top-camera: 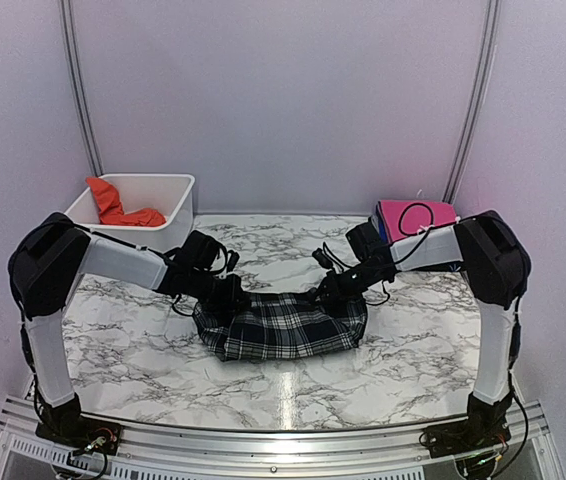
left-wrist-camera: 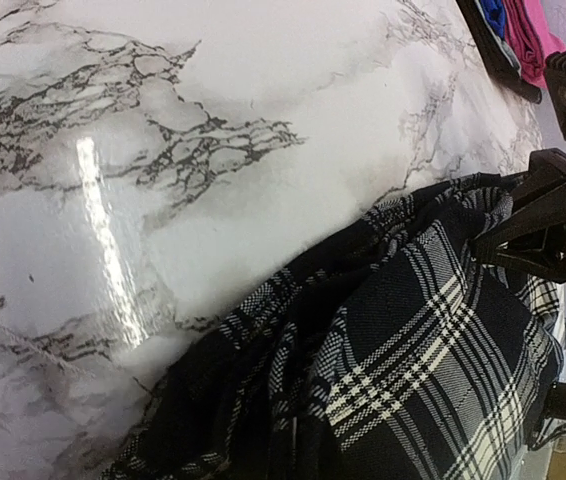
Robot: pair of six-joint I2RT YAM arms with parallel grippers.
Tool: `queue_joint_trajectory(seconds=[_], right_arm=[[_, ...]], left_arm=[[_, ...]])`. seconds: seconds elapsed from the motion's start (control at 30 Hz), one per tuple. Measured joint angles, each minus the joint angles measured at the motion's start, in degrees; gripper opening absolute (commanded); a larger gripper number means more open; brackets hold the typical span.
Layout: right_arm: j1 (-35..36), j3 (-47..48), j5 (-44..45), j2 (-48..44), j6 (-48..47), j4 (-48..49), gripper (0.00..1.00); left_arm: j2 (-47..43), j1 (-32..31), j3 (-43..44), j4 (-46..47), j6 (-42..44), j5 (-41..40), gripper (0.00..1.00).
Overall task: Fold and stack the mixed laundry pile
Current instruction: Adjust the rectangle-folded skirt at the center of the board.
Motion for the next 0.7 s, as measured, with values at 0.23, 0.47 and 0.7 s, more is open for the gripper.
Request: queue_joint_trajectory(seconds=[0.23, 0.47, 0.7], right_arm=[[-0.2, 0.6, 0.9, 0.6, -0.5, 0.8, 0.12], [-0.2, 2.3, 3.0, -0.8, -2.1, -4.0, 0.38], [-0.3, 8.9, 3.8, -7.2, -3.8, -12.0, 0.5]], left_arm=[[3.1, 1.2, 2.7, -0.2, 1.3, 1.3, 0.0], [1.7, 1.2, 3.7, -3.3, 4.2, 0.2, 0.47], [-6.5, 1.5, 3.7, -8.8, 5.9, -3.0, 0.66]])
